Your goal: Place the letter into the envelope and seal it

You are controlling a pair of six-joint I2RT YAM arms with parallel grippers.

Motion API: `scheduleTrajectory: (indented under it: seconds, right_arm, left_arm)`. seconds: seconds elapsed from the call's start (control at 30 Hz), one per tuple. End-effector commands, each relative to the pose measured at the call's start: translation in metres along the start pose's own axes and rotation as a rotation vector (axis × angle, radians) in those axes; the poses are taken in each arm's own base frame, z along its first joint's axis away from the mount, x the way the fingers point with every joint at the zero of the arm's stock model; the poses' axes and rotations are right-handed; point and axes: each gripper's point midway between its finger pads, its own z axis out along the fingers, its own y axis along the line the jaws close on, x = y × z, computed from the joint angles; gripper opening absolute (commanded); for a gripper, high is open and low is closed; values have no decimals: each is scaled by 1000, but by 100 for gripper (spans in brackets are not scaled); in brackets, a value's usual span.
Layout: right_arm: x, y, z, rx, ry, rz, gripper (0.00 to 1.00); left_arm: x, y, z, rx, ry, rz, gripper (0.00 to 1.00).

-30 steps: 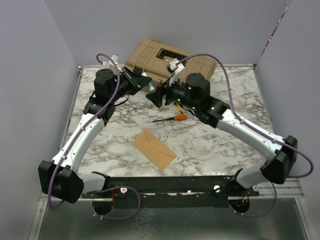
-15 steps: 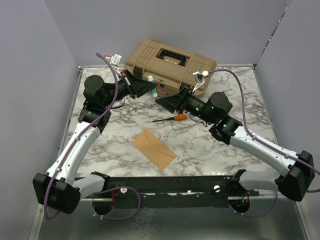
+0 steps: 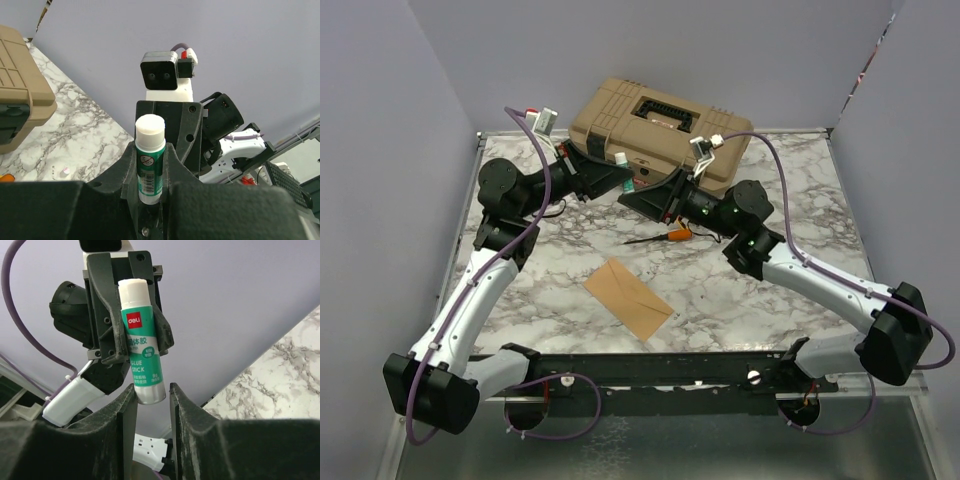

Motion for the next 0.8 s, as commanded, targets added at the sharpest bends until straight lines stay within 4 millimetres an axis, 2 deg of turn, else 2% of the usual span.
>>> scheduleTrajectory:
  seconds: [0.0,0.17,0.2,0.27,0.3,0.33,0.43,0.53,0.6,0.77]
  right_arm:
    - [-9,23,5,-100,-2,-37,33]
    - [-11,18,8,-77,-2,-92,29]
    - [-12,17,9,-71,-1,-115,24]
    - [-12,5,13,-10,22,-169,8]
    - [-12,-3,16,29,40,-218,2]
    - [-13,-12,17,68,57,-276,1]
    - [-22,-36,20,173,77,-455,1]
    - [-36,-68,21,312,86,-652,1]
    - [-37,-90,24,386,120,-783,1]
    - [-53,-144,29,666,167,-1084,1]
  left_arm:
    - [1,-11,-3,40,-8,17,0]
    - [1,-11,-3,43,-17,20,0]
    - [0,-12,-3,42,-22,22,0]
    - [-2,-11,-3,35,-35,25,0]
    - [-5,-9,-3,25,-50,25,0]
    - [-7,-6,-2,13,-66,20,0]
    - [-19,7,3,-38,-128,-11,0]
    - [-35,26,7,-120,-211,-65,0]
    - [-47,37,8,-178,-269,-98,0]
    - [-78,58,13,-307,-385,-176,0]
